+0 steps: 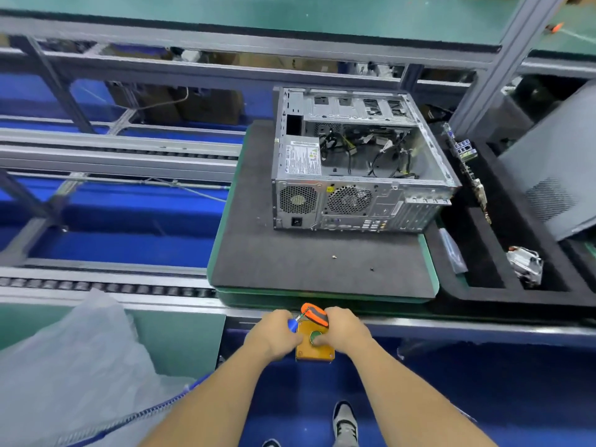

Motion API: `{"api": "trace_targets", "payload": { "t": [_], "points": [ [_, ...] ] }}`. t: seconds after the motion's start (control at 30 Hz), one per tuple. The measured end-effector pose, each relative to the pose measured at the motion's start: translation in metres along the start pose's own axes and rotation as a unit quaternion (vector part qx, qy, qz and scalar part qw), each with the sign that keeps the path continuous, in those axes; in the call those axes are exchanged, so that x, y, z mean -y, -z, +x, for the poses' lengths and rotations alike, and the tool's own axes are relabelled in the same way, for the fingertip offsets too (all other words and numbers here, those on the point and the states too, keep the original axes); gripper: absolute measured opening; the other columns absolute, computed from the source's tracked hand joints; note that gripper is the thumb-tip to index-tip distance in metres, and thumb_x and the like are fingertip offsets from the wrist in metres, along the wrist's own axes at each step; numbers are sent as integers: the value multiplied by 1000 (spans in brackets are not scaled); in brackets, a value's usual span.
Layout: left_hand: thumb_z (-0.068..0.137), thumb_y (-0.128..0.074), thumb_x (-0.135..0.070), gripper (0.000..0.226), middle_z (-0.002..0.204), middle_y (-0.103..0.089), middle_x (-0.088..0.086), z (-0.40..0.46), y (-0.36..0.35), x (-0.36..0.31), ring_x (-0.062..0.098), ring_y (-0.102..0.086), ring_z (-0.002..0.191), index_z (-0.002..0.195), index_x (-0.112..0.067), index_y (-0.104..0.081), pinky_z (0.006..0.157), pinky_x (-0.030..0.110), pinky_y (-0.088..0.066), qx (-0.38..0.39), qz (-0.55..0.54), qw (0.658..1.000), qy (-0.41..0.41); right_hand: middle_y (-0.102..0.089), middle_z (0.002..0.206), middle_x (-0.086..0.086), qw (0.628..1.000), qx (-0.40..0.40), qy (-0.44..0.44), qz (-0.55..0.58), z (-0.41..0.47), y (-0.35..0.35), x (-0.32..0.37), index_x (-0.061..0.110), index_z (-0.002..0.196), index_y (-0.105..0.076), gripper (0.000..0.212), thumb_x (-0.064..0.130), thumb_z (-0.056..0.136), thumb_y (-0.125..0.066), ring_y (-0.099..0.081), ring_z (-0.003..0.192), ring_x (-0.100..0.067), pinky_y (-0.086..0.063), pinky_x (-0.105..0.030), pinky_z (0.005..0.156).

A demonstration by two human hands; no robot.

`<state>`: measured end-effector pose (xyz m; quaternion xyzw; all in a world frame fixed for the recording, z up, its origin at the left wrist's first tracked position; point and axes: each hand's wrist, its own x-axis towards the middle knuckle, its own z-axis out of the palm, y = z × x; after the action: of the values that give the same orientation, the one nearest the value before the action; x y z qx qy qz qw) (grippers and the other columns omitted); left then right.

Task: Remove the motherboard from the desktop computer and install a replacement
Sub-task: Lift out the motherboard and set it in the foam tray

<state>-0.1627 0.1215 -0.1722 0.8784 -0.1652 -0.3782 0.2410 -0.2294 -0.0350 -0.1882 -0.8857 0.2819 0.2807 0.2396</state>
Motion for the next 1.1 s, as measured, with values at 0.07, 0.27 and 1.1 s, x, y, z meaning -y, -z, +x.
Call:
{"api": "trace_targets", "payload": {
  "t": [0.07, 0.27, 1.1],
  "points": [
    [81, -62, -26, 17, 80, -55, 4, 3, -2, 1, 26, -50, 66, 82, -16, -48, 63, 36, -45, 3, 17, 1000, -1, -61, 103, 1, 1000, 3, -20, 8, 4, 3, 4, 22, 103, -52, 50, 45, 72, -84, -61, 94, -22, -54, -36, 80],
    [80, -61, -28, 20, 75, -51, -1, 9, 3, -2, 22, -47, 66, 78, -20, -42, 58, 30, -37, -30, 70, 997, -10, -57, 86, 2, 997, 2, -76, 10, 15, 7, 23, 19, 90, -51, 51, 30, 64, -93, -60, 85, -23, -49, -34, 69],
    [97, -58, -43, 29, 97, -58, -1, -30, 106, -164, 28, -53, 92, 111, -17, -54, 74, 36, -42, -204, 89, 930, -291, -63, 106, -11, 955, -289, 65, -11, -93, 201, -11, 17, 101, -52, 17, 32, 93, -56, -61, 100, -35, -51, -41, 81]
  ]
}}
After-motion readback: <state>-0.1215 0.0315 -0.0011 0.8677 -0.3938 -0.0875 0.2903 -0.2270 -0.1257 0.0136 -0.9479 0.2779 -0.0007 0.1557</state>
